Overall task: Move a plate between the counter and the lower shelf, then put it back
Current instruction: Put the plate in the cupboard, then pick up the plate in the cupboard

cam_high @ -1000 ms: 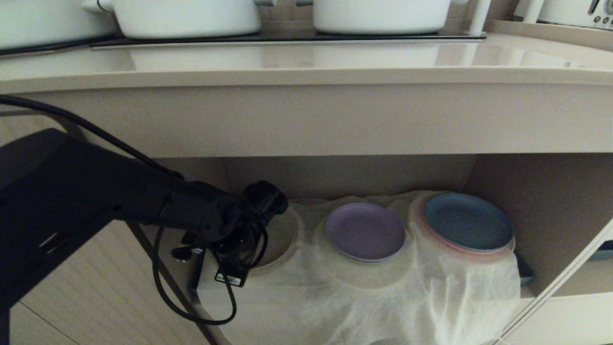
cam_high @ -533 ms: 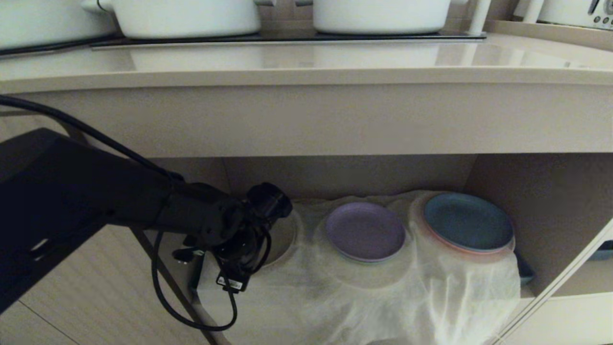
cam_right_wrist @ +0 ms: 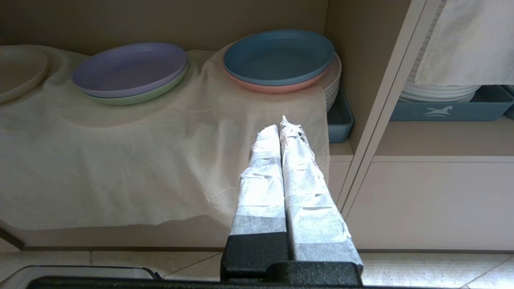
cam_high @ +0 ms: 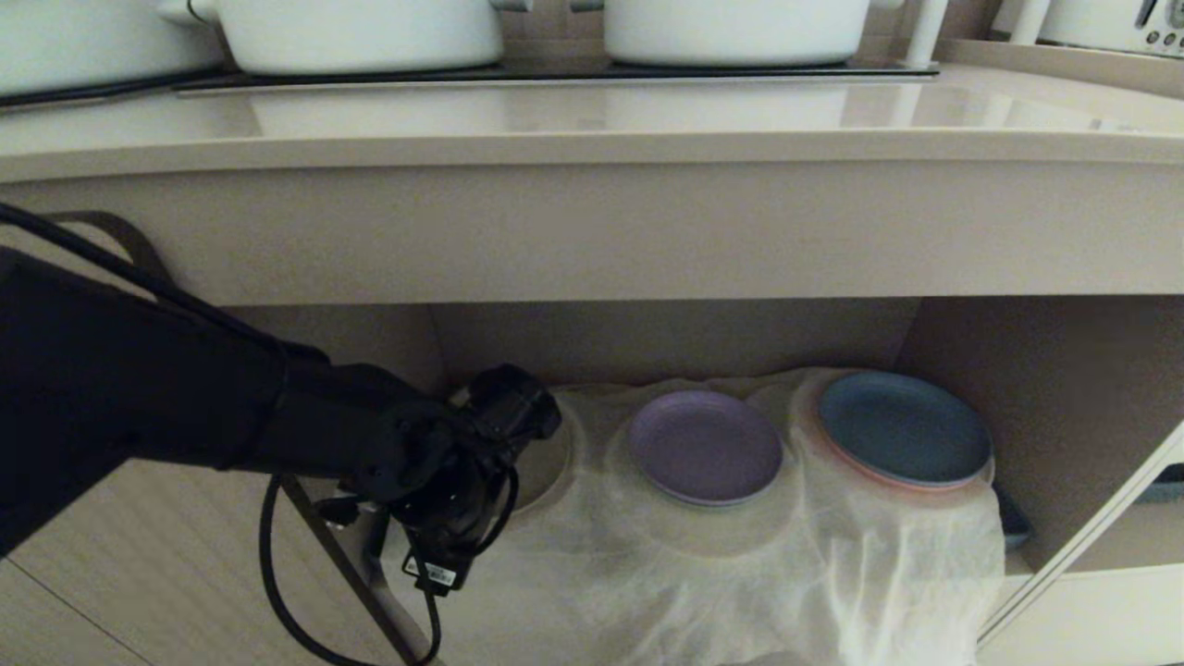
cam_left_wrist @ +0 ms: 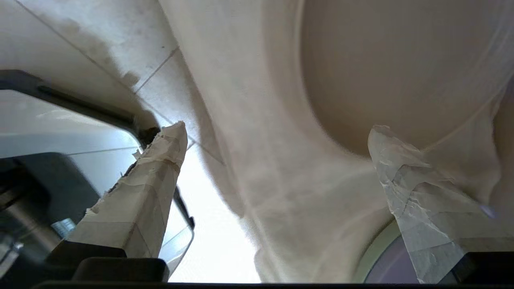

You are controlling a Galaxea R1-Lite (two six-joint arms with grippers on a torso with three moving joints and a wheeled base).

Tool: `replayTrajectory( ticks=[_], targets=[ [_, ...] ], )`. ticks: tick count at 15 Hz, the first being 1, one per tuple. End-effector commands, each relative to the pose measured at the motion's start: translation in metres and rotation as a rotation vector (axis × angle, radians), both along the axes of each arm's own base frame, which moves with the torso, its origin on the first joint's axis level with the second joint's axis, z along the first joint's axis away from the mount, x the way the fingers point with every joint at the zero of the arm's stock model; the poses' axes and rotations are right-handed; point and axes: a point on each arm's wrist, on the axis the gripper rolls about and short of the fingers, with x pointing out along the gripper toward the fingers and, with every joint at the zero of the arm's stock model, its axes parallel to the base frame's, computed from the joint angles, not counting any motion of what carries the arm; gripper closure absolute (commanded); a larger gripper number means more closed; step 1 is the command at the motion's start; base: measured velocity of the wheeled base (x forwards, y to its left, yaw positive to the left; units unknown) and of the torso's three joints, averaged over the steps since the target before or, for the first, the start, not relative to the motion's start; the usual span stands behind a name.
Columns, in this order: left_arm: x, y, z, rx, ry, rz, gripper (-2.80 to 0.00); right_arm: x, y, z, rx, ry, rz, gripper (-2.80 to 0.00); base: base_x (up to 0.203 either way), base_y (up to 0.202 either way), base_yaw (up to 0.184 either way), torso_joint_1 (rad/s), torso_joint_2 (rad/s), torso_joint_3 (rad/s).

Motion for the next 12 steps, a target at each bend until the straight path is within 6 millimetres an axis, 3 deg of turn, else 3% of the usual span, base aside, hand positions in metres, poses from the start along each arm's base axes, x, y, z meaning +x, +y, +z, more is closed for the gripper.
replayTrajectory(
  ticks=[1,12],
  targets=[
    [-0.014,-0.002,0.007,-0.01,-0.006,-0.023,-2.8,0.0,0.0,0.0,0.0,0.001,0.0,0.0,0.0,0.0,0.0,0.0,0.0,0.0],
    [-0.063,0.008,0.017,-0.045,0.038,-0.124,-2.8,0.0,0.0,0.0,0.0,0.001,0.0,0.0,0.0,0.0,0.0,0.0,0.0,0.0]
  ],
)
